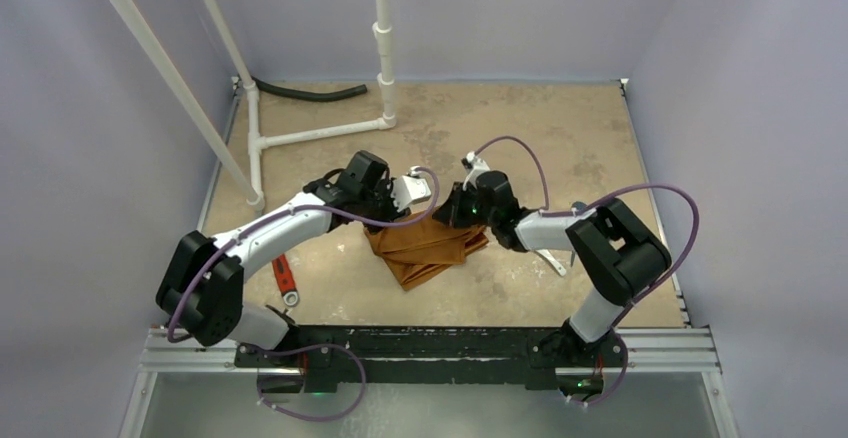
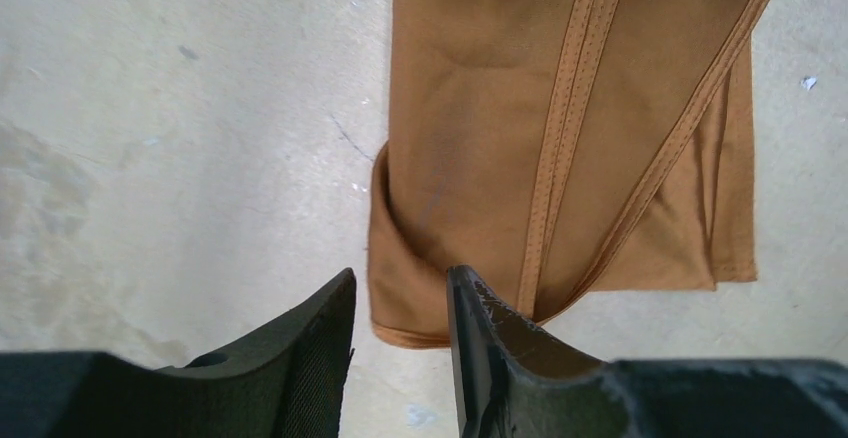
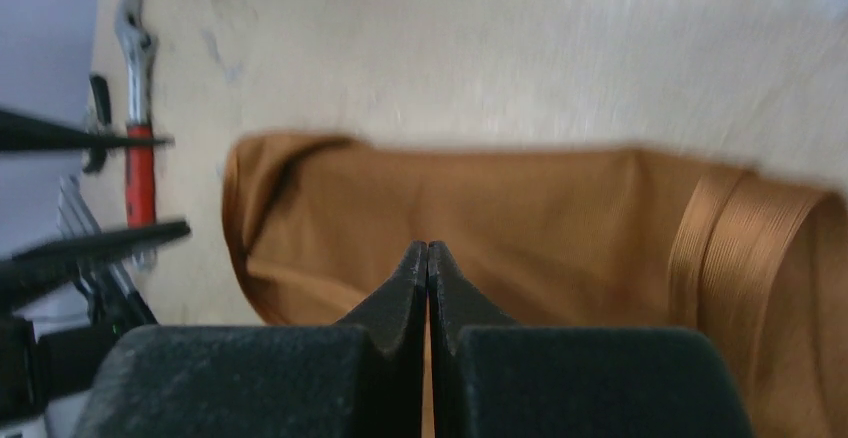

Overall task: Fold the napkin into a case and place the utensils inside
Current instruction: Rotate the 2/3-rectangle-folded napkin from the center of the board, then grasp the top corner of the smaller rectangle folded napkin from the folded napkin.

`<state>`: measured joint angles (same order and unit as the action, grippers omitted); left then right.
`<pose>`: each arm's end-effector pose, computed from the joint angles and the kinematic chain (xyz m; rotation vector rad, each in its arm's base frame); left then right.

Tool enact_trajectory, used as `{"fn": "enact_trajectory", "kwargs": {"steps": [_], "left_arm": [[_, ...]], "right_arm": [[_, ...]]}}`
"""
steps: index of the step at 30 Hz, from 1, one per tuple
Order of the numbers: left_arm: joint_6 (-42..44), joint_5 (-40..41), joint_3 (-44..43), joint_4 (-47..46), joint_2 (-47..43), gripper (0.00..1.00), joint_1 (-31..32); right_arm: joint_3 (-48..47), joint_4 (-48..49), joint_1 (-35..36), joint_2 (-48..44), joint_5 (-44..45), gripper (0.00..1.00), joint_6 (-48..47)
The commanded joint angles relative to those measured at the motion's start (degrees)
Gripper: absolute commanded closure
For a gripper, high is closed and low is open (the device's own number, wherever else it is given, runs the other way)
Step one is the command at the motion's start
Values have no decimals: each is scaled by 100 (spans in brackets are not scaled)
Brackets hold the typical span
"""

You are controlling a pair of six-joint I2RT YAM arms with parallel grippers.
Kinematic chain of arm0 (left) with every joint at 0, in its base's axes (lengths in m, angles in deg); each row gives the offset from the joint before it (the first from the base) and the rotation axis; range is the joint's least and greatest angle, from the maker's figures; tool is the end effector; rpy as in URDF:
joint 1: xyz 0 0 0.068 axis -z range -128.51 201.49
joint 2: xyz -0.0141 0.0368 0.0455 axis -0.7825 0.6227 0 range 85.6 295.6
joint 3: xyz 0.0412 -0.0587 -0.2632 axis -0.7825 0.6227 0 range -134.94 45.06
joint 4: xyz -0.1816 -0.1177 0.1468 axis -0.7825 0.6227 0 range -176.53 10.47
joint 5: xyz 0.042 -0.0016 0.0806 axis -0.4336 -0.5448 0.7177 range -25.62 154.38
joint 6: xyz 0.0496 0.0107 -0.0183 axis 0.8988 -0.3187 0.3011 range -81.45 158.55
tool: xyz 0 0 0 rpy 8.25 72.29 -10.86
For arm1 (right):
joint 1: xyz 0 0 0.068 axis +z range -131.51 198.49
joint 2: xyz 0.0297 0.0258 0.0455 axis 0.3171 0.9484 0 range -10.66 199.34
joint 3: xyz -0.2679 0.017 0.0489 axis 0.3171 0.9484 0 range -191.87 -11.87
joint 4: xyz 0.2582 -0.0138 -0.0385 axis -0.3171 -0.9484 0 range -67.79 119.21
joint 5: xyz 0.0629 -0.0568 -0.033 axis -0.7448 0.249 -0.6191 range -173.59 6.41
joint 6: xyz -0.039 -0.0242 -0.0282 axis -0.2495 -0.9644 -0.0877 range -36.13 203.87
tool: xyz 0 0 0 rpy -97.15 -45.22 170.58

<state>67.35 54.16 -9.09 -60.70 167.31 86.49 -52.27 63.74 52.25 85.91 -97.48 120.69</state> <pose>0.2357 -0.1726 0.2270 1.3840 2.0837 -0.2679 0.2757 0.1945 0.1657 -0.1166 2.0840 1.0229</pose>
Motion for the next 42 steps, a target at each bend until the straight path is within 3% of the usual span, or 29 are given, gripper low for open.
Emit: {"fn": "enact_trajectory", "kwargs": {"steps": [1,7,17,32,39,42], "left_arm": [[-930,-189,-48,-25,359,63,13],[-872,93,112,-213,694,71,-2],[-664,114,407,-290,869,96,-11],[-10,85,685,-254,739,100,-11],[1323,608,1206,-571,644,100,-50],[1595,651,1103,-771,609,100,-70]], "right_arm": [[582,164,172,-503,-333,100,123],[807,263,360,-617,-390,100,286],[525,641,433,-291,-855,100,593],[250,1029,432,309,-1172,100,896],[-532,49,296,417,-1187,100,337],[-699,71,254,581,-1289,100,309]]}}
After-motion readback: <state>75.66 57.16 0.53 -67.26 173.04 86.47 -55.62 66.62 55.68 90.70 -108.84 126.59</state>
